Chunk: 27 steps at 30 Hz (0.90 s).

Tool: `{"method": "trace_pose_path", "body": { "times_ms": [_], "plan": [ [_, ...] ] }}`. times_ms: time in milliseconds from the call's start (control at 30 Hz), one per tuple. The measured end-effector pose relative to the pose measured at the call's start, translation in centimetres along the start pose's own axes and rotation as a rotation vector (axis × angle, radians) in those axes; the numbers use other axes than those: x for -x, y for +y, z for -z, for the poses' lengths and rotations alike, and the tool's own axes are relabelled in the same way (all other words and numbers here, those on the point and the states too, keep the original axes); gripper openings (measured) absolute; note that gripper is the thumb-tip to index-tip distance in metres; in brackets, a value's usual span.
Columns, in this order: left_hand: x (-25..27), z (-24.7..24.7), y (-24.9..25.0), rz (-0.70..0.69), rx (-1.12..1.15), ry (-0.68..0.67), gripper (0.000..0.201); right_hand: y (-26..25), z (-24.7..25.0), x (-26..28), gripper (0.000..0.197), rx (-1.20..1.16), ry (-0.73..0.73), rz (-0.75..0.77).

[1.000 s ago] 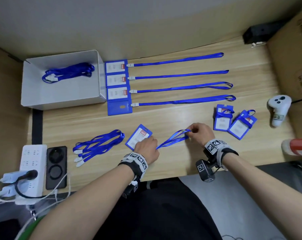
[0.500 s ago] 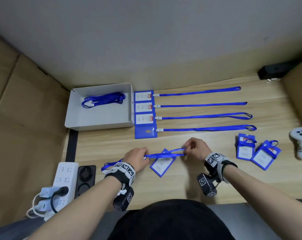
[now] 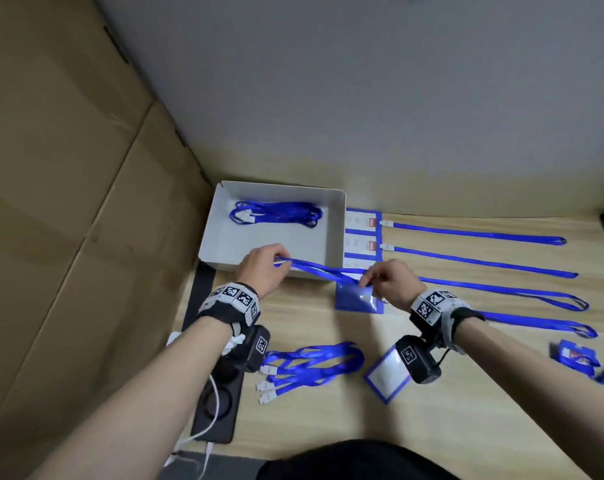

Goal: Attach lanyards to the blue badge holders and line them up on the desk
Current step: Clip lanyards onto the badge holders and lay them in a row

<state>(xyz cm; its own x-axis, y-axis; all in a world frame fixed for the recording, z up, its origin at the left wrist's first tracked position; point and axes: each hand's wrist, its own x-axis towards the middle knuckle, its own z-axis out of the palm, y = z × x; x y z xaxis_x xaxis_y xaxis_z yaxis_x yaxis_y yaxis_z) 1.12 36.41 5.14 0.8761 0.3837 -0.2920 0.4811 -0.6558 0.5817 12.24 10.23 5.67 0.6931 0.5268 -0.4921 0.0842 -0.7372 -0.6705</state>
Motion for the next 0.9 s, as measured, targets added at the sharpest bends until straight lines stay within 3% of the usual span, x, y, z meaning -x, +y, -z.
{"method": "trace_pose_path", "body": {
  "times_ms": [167,267,433,567,633,733,900],
  "plan": [
    [-4.8,4.6,-2.0,0.028,0.039,0.123,0.011,-6.3,0.9,-5.7,0.023,-0.006,0.018,0.070],
    [-7.8,6.1,-3.1,0.019,0.024,0.175,0.010,-8.3,0.9,-9.3,0.020,-0.043,0.046,0.034],
    [-12.0,7.4,-4.3,0.006,-0.043,0.159,0.014,-10.1,0.5,-14.2,0.021,-0.058,0.055,-0.030],
    [-13.7,7.6,-5.5,0.079,-0.178,0.046,0.040,-10.5,0.0,-16.6,0.029,-0.143,0.135,-0.057],
    [-13.9,7.1,-5.6,0.080,-0.281,0.000,0.049,-10.2,-0.1,-16.8,0.029,-0.220,0.197,-0.047],
    [-13.1,5.8,-4.7,0.026,-0.275,-0.028,0.048,-9.1,-0.2,-15.3,0.030,-0.335,0.214,-0.056],
    [-10.1,3.6,-1.3,-0.009,-0.154,-0.029,0.025,-5.9,0.3,-10.0,0.028,-0.344,0.236,-0.068]
  ]
}}
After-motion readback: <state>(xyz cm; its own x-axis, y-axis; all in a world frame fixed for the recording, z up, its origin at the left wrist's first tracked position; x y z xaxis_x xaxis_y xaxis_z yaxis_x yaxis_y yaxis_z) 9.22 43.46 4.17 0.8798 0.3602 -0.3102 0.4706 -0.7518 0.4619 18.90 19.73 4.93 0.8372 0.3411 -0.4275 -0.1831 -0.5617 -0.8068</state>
